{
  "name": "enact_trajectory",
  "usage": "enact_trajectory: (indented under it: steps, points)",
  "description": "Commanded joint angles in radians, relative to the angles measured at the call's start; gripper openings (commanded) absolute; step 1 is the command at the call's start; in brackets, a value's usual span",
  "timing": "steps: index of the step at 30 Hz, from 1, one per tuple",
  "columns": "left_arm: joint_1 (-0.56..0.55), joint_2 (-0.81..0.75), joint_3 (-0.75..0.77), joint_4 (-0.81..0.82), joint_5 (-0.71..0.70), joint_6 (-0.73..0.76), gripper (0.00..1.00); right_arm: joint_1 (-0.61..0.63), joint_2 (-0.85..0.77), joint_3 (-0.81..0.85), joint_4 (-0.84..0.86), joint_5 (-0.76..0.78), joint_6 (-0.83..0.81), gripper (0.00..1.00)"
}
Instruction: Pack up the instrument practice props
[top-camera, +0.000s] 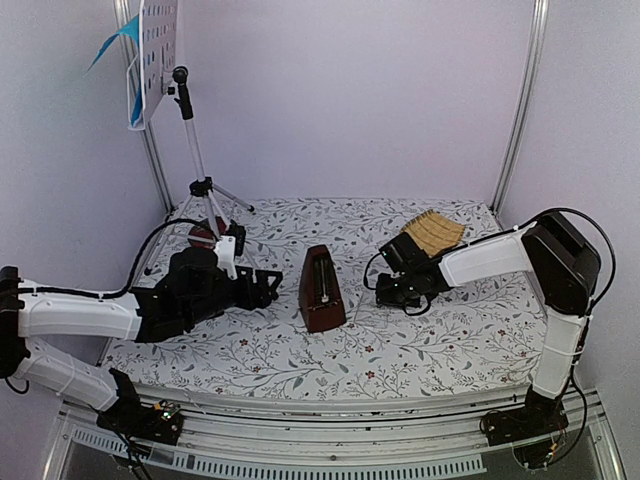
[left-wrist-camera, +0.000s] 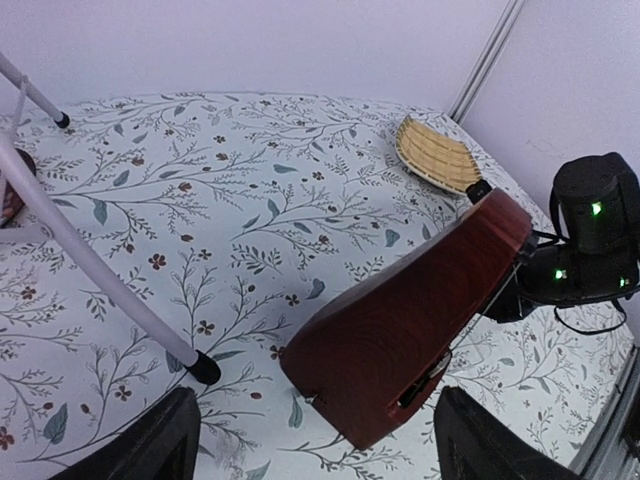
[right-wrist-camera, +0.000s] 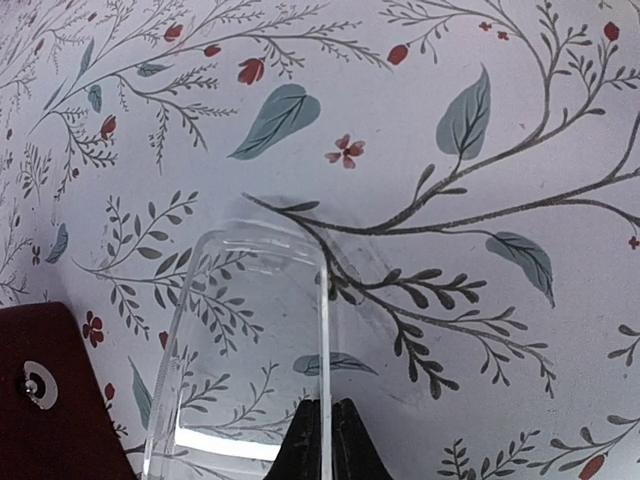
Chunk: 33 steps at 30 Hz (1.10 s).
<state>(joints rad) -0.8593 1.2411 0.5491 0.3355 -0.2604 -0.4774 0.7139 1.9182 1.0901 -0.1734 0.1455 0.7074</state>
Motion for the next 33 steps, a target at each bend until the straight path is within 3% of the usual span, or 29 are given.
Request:
enact_trajectory:
  steps: [1,7,12,20,26,31,33]
  points:
    - [-0.084,0.0,0.111,-0.094,-0.153,0.06,0.82,0.003,-0.017,0.004,-0.049,0.06,0.02,0.03]
    - [-0.198,0.081,0.307,-0.114,-0.237,0.088,0.77,0.004,-0.188,-0.002,-0.148,0.148,0.021,0.02]
    - [-0.265,0.209,0.428,-0.035,-0.161,0.094,0.72,0.003,-0.355,-0.013,-0.196,0.149,0.03,0.02]
    - [-0.293,0.371,0.629,-0.053,-0.019,0.127,0.64,0.002,-0.514,-0.01,-0.222,0.097,0.033,0.02]
    - [-0.317,0.484,0.756,-0.17,-0.063,0.195,0.64,0.003,-0.553,0.008,-0.226,0.112,0.027,0.02]
    - [-0.329,0.55,0.799,-0.231,-0.116,0.222,0.43,0.003,-0.563,0.019,-0.22,0.107,0.023,0.02]
    - [-0.337,0.563,0.801,-0.236,-0.132,0.231,0.4,0.003,-0.563,0.019,-0.216,0.106,0.02,0.02]
